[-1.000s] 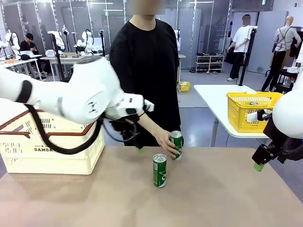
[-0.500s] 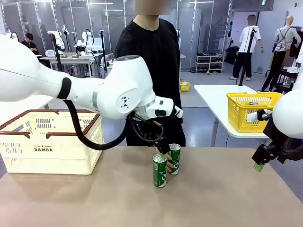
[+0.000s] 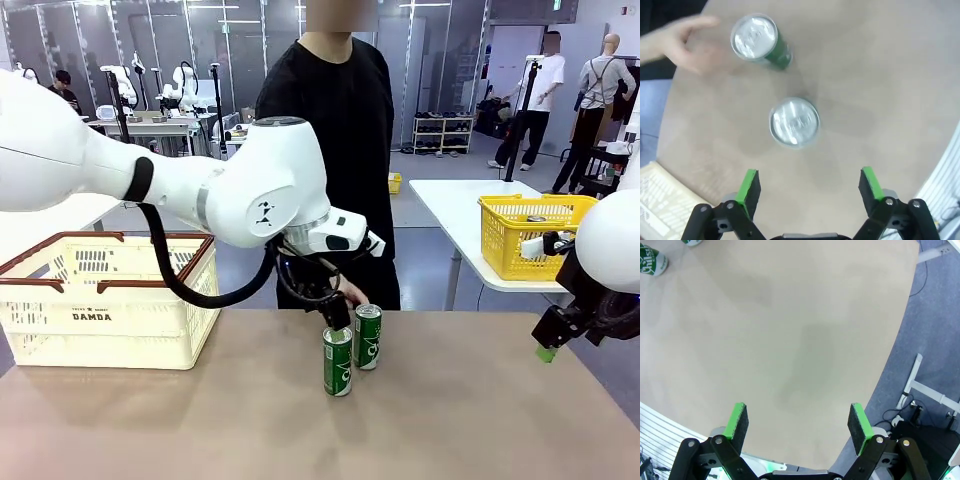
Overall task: Place the drinks into the Shopping basket.
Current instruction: Pick up one drink and place it into the Shopping basket.
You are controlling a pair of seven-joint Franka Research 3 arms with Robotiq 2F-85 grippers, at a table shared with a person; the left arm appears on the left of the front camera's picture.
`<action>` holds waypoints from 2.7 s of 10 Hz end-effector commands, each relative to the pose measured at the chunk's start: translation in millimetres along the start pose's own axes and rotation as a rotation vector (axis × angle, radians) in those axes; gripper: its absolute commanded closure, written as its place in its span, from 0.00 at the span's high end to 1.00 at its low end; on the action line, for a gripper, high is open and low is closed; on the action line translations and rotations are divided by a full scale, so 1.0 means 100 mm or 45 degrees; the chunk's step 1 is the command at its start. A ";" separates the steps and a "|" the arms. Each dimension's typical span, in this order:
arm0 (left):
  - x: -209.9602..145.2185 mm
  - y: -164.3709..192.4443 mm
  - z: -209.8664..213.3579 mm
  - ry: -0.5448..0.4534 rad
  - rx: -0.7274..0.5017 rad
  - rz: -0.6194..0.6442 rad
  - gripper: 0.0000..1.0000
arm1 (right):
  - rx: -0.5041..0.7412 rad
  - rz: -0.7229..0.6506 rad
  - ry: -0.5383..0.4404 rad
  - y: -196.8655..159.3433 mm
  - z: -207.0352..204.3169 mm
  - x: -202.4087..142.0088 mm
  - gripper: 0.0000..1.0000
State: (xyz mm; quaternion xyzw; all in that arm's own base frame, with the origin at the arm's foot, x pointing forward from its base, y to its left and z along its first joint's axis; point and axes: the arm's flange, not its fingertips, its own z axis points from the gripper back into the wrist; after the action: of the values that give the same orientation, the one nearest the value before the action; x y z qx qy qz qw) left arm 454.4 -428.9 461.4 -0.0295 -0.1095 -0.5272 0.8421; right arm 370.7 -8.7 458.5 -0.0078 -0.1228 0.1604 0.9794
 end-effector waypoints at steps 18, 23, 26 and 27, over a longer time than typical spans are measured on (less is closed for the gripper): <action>-0.12 0.11 -0.04 -0.091 -0.013 0.058 1.00 | 0.002 0.018 0.002 -0.01 0.02 -0.02 1.00; 0.55 0.08 -0.31 -0.049 0.002 0.033 1.00 | 0.002 0.018 0.002 -0.01 0.02 -0.02 1.00; 0.55 0.04 -0.38 0.034 0.044 0.059 1.00 | 0.002 0.018 0.002 -0.01 0.02 -0.02 1.00; 0.51 0.08 -0.40 -0.056 0.005 0.024 1.00 | 0.002 0.018 0.002 -0.01 0.02 -0.02 1.00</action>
State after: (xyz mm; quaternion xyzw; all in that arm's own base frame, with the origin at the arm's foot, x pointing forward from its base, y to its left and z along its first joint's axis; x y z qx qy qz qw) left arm 488.3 -477.5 431.8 -0.0296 -0.1216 -0.5152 0.8479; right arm 370.2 -8.7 459.3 -0.0078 -0.1236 0.1604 0.9793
